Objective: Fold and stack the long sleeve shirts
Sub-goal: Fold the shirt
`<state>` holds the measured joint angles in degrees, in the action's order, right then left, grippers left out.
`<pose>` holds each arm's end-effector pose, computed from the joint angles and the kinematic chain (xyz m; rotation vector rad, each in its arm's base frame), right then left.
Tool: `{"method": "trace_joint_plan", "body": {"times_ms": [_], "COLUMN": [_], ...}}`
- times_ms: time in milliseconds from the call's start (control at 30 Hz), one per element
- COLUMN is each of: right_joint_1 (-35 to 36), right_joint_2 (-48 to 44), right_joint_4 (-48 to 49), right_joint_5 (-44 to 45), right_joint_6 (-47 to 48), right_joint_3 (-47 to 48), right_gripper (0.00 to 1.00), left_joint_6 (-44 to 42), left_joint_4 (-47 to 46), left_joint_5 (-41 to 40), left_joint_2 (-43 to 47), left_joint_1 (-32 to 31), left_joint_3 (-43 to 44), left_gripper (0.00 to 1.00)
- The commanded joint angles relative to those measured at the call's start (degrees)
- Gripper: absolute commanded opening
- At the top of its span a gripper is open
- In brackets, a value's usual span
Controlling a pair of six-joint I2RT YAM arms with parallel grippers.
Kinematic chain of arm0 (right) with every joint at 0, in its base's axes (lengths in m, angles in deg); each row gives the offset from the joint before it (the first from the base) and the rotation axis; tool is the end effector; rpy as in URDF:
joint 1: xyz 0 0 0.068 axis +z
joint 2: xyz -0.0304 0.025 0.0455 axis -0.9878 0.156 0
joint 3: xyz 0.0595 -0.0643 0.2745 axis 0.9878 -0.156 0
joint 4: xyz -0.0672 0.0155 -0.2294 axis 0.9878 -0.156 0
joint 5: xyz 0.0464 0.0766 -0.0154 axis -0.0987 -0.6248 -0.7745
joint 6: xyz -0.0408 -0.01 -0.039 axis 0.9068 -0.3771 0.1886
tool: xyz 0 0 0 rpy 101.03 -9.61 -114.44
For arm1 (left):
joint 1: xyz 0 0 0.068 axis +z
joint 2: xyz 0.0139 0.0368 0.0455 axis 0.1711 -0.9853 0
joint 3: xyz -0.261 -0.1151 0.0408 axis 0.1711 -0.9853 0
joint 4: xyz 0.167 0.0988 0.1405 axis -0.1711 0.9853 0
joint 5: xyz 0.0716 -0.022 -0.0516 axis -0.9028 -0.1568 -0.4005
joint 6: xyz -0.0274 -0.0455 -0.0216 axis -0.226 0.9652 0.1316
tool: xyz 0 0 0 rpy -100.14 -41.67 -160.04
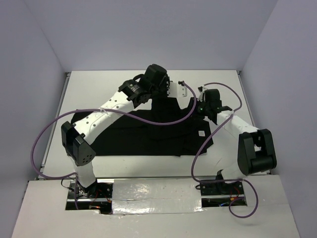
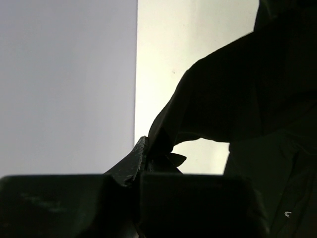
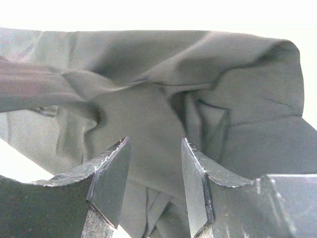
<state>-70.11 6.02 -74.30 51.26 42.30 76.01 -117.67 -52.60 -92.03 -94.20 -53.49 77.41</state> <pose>0.2849 0.0701 0.2413 -0.0131 2.3706 0.6969 0.2897 -0.2662 0.4108 1.4831 1.4966 0.2735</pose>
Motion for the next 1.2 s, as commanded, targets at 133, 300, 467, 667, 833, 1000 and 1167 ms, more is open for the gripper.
{"method": "trace_joint_plan", "body": {"times_ms": [133,300,467,667,833,1000,1167], "right_joint_1": [-1.1,-1.0,-1.1,-1.0,-1.0,-1.1,0.3], "right_joint_2": [-3.8,-7.0,-12.2,-17.2,-19.8,-18.7,-15.8], "right_joint_4": [-2.4,-3.2,-5.5,-6.9,-7.1,-5.4,5.6], "right_joint_5": [2.4,2.7,3.5,4.1,3.1,-0.5,-11.2], "right_joint_6": [-0.6,-0.4,0.3,1.4,1.6,-2.9,-4.9], "right_joint_3": [-0.5,-1.2,-1.5,-3.0,-6.1,-8.2,-10.8], "right_gripper": [0.53,0.53,0.53,0.53,0.53,0.39,0.0], "left_joint_6": [5.2,9.9,17.9,25.6,31.3,36.9,38.8], "left_joint_4": [0.8,2.9,10.6,17.3,18.2,17.5,15.1], "left_joint_5": [-3.5,-4.4,-0.6,2.6,5.3,5.4,3.4], "left_joint_2": [-0.9,-2.4,-5.2,-8.2,-6.1,-4.0,-2.6], "left_joint_1": [-1.0,-2.3,-3.6,-8.4,-8.3,-4.4,-1.8], "left_joint_3": [-2.2,-3.3,-3.5,-0.6,-2.7,-1.3,1.0], "left_gripper": [0.0,0.0,0.0,0.0,0.0,0.0,0.0]}}
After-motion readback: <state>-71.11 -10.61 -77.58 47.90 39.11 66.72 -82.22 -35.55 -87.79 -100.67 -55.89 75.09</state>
